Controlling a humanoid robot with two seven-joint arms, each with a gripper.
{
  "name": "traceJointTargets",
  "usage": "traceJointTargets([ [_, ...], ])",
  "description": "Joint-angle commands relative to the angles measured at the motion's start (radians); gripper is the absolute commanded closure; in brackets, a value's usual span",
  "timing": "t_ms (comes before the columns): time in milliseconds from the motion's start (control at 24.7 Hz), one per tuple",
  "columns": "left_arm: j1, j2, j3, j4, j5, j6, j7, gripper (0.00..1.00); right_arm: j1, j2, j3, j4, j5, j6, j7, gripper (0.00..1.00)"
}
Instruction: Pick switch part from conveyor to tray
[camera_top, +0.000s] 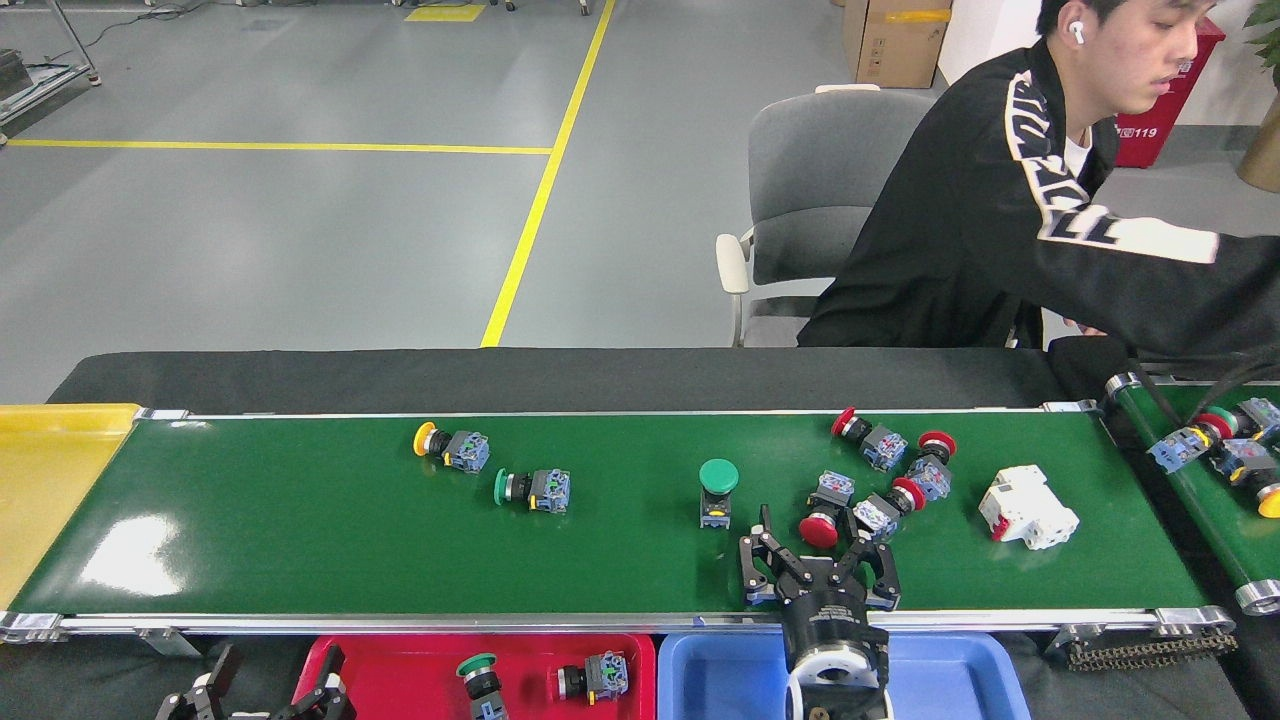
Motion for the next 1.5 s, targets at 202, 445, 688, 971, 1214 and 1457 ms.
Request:
traceJointTargets([
  [202,-0.203,-0.002,-0.165,0.172,-0.106,0.106,-0.003,0.00,-0.034,-0.027,-0.005,0.002,-0.003,-0.150,0.007,0.90],
  [445,-0.426,0.006,-0.171,0.450,-0.129,0.106,-0.002,0.00,0.044,-0.042,-0.003,-0.143,-0.039,-0.276,0.007,0.91],
  [688,-0.521,0.012,-0.171,0.551,-0.129,0.103,0.000,0.00,0.280,-0.073,-0.005,-0.394,-0.094,-0.785,0.018,0.87],
  [971,-0.633,0.013,-0.171,0.715,-0.129,0.111,0.009,0.00,0.285,-0.001,0.066,-0.382,-0.102,-0.934,0.161,0.02],
  [1214,-0.689,0.063,-0.173,0.830,-0.128,0.114,0.037,0.21,0.276,0.004,0.060,-0.379,-0.103,-0.922,0.171,0.02],
  [1457,-0.662,0.076,-0.162,0.786,-0.106,0.049,0.044,0.82,0.282,0.004,-0.153,-0.443,-0.106,-0.799,0.170,0.03],
])
